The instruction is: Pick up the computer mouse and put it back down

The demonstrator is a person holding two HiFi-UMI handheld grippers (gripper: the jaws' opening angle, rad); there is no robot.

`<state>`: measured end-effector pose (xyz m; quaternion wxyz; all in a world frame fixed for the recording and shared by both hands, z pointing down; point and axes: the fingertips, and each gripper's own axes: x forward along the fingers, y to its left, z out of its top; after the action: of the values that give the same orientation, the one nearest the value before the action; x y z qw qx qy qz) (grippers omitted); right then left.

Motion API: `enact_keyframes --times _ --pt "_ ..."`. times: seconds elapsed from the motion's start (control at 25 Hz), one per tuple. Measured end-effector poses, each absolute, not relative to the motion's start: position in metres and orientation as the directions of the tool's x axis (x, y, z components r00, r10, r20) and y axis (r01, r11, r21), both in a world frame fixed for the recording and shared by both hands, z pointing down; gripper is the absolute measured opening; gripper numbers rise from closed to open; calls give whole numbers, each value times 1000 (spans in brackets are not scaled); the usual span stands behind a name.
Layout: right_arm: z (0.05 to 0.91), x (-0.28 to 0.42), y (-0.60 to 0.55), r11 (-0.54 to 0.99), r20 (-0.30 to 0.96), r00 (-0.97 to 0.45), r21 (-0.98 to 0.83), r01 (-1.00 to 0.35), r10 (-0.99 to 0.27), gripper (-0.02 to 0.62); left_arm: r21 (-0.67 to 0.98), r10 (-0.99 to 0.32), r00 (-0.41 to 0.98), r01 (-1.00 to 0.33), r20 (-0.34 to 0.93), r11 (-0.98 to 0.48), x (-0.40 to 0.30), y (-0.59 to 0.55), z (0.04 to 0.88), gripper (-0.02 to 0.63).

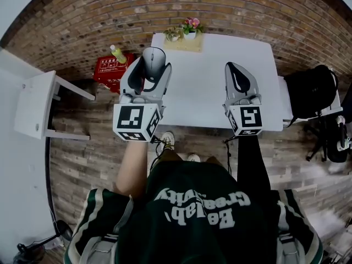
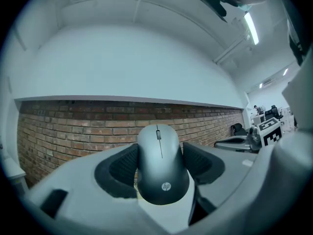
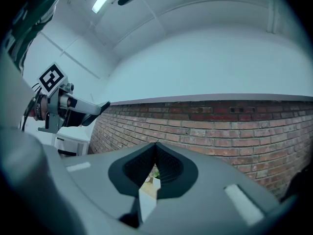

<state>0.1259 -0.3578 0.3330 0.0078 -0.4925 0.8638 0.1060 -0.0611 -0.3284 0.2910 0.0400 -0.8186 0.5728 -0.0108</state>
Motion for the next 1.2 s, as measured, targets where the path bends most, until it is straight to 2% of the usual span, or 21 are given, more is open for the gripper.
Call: enact_keyframes --times 0.88,1.2 --pt "330 125 -349 490 -125 -514 179 -853 -849 14 -130 -934 353 -930 -58 -343 -58 -316 277 293" --pt "335 123 -352 492 -110 -514 178 -852 -851 14 -141 -921 383 -910 71 -389 -51 -335 327 293"
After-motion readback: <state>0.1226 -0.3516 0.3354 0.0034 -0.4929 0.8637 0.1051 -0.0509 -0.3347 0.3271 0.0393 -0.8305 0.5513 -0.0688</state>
